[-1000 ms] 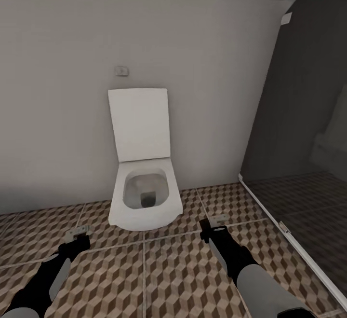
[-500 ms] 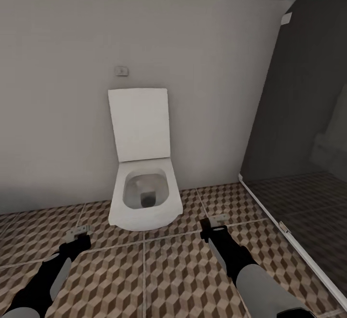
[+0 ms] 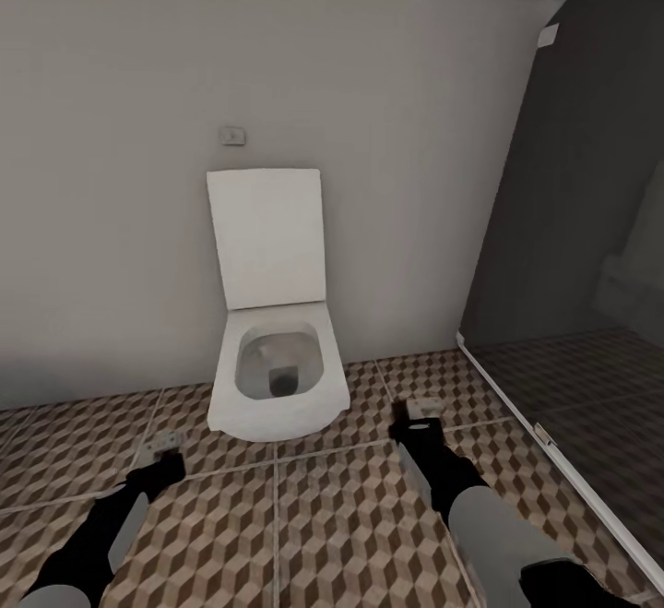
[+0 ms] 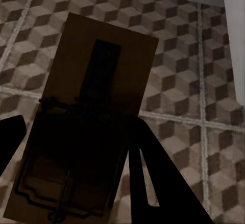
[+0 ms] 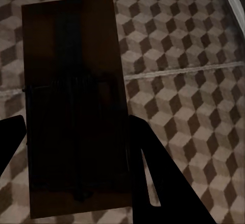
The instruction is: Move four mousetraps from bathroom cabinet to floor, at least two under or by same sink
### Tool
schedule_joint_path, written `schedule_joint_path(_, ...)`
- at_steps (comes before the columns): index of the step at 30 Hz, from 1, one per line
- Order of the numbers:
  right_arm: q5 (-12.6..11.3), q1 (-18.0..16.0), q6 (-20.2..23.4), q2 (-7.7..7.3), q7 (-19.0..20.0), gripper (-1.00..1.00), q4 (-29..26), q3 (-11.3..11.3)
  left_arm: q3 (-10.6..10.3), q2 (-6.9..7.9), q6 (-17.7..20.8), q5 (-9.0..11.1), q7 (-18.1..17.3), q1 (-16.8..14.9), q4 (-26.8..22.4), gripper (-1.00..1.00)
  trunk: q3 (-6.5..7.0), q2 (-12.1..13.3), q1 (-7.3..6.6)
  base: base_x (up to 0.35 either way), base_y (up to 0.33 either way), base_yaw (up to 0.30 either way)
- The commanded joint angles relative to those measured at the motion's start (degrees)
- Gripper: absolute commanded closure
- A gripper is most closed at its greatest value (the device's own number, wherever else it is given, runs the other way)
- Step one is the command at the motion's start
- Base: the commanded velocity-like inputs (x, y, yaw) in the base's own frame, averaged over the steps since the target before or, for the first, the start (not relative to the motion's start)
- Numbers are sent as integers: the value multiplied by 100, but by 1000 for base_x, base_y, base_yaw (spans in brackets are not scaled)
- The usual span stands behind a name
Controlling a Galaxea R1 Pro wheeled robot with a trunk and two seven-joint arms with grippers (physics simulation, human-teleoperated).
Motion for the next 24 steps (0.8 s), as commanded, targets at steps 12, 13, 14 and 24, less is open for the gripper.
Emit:
schedule_joint_path(12, -362, -925, -539, -6, -17, 100, 1421, -55, 16, 250, 38, 14, -12, -777, 1248, 100, -6, -2, -1, 0, 0, 0)
schedule_joint_path(13, -367, -939, -585, -5, -13, 100, 1455, -56, 19, 285, 27, 8, -14, -894, 1397, 100, -6, -2, -1, 0, 0, 0)
schedule_joint_path(14, -371, -948, -614, -4, -9, 100, 1478, -56, 22, 322, 26, 4, -18, -978, 1463, 100, -6, -2, -1, 0, 0, 0)
schedule_joint_path(24, -377, -964, -660, 34, -1, 100, 1516, -57, 29, 380, 50, -13, -57, -1130, 1275, 100, -6, -2, -1, 0, 0, 0)
